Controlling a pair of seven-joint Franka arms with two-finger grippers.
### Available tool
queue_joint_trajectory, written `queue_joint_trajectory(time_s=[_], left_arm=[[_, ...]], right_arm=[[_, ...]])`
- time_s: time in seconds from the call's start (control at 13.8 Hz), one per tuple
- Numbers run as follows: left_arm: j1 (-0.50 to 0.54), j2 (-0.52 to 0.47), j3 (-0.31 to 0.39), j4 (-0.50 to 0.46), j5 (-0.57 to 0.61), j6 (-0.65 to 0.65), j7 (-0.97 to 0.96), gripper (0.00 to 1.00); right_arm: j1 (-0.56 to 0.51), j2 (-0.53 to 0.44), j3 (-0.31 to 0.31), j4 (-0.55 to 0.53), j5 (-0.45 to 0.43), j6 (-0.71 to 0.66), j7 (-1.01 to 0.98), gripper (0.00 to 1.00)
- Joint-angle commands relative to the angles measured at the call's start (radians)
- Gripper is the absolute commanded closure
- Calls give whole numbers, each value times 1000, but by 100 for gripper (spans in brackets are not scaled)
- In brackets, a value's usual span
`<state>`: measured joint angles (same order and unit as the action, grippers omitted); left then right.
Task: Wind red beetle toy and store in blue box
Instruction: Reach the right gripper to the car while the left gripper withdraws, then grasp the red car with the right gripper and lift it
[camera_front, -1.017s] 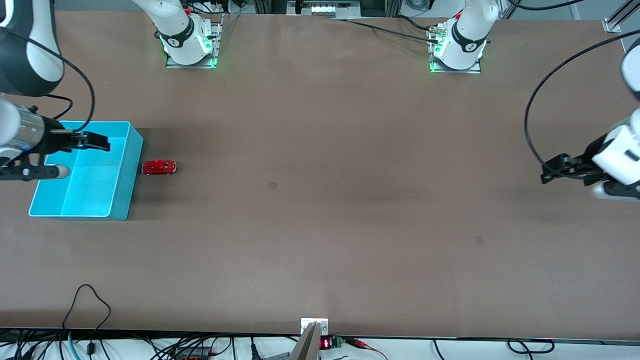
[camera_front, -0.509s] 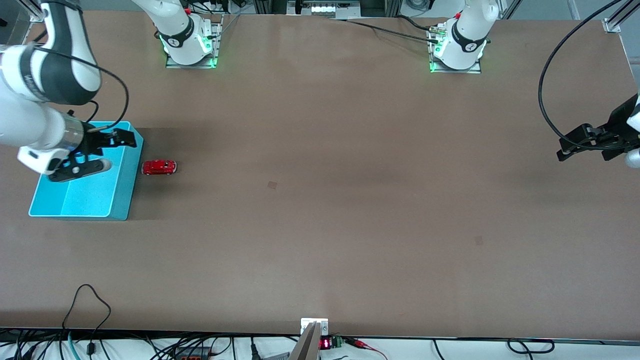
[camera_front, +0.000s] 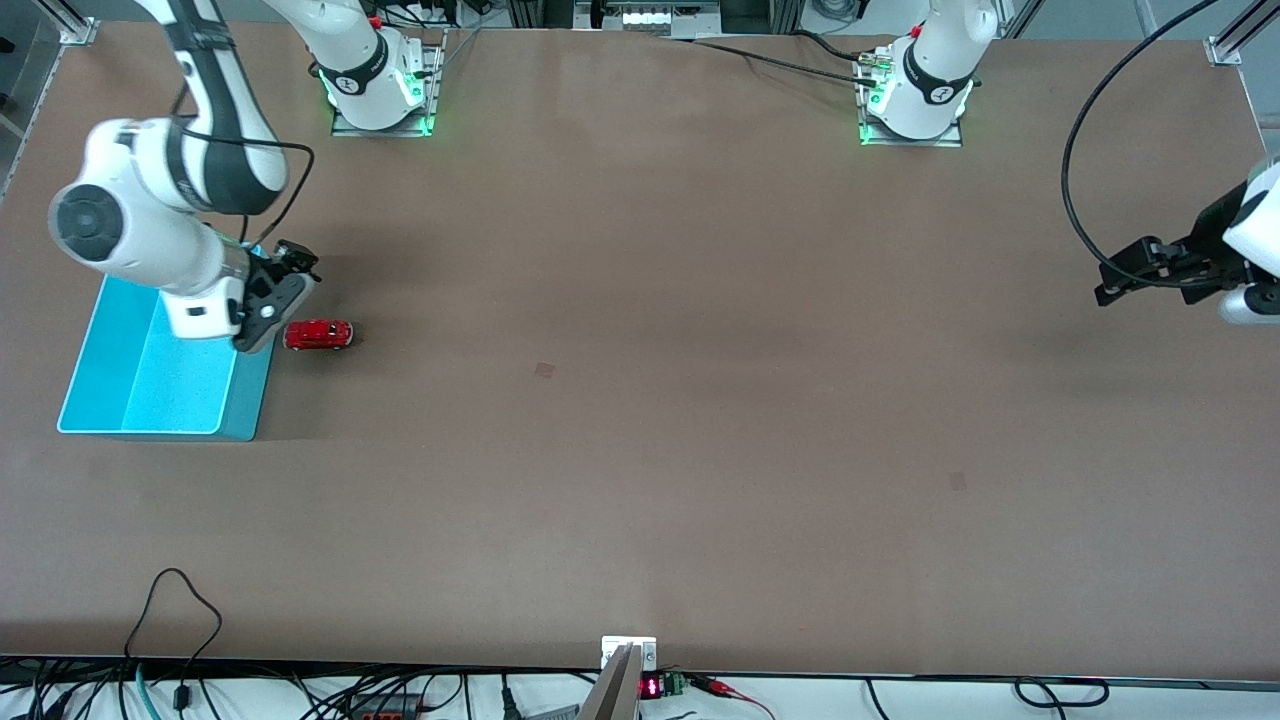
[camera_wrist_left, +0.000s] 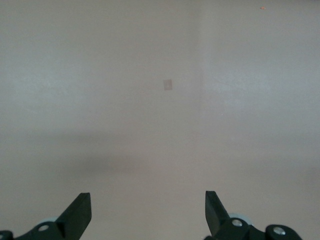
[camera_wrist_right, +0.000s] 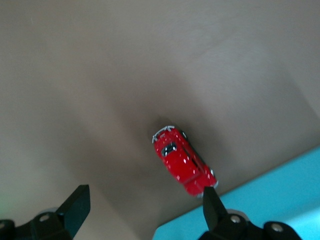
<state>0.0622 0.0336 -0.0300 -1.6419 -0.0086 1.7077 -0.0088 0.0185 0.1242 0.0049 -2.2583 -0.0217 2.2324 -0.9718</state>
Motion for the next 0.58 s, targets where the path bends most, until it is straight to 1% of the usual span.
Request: queue_joint_trajectory(time_s=[0.0,0.07,0.29,0.51], left_arm=[[-5,-35,4,-30,-11,-22,4,0],[-7,-29,2,-20,-11,-51,6,0],[-13,28,2,42,-14,-59,-25,0],[-16,26,2,47,-13,-60,-30,0]], right_arm=[[-8,4,4,-78,-55,126,-135,0],[-11,17,4,-95,-67,168,-174,0],[-40,67,4,-177,-69,369,-327,0],[-74,135,4,-178,-69,459,-438,0]])
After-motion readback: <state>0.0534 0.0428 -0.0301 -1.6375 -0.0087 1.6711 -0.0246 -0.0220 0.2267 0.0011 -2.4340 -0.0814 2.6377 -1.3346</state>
